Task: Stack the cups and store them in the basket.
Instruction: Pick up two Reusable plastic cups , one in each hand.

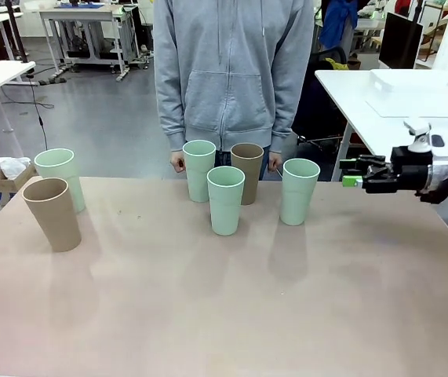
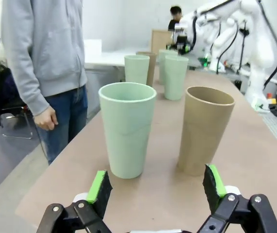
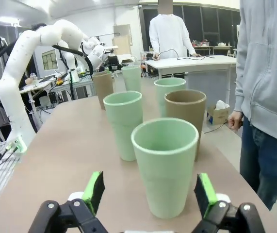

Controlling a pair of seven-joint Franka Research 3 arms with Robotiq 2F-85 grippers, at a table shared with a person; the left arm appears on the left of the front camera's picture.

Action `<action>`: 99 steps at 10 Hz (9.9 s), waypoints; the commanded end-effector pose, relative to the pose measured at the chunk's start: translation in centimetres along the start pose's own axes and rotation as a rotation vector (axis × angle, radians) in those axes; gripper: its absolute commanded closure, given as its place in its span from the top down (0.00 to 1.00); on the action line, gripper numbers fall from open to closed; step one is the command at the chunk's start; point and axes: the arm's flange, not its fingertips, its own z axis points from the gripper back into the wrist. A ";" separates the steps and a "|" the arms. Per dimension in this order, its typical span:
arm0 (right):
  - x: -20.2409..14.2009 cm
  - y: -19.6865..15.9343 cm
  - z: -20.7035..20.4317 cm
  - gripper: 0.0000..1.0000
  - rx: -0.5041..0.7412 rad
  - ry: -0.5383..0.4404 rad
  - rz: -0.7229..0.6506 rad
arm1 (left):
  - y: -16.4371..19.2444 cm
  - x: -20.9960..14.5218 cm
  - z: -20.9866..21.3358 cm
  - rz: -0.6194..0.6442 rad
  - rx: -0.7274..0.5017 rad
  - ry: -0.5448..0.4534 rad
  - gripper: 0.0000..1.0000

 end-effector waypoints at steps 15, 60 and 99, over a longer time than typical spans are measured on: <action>-5.1 -3.9 -3.2 1.00 -0.039 -0.028 0.054 | 5.9 -3.5 -8.3 -0.046 0.066 -0.150 1.00; -6.9 -3.0 -11.7 1.00 0.177 -0.058 -0.046 | 2.8 -5.1 -16.9 -0.034 0.019 -0.090 1.00; -7.9 -2.4 -14.7 0.57 0.202 -0.097 -0.070 | 3.7 -5.1 -18.9 -0.023 -0.007 -0.090 0.40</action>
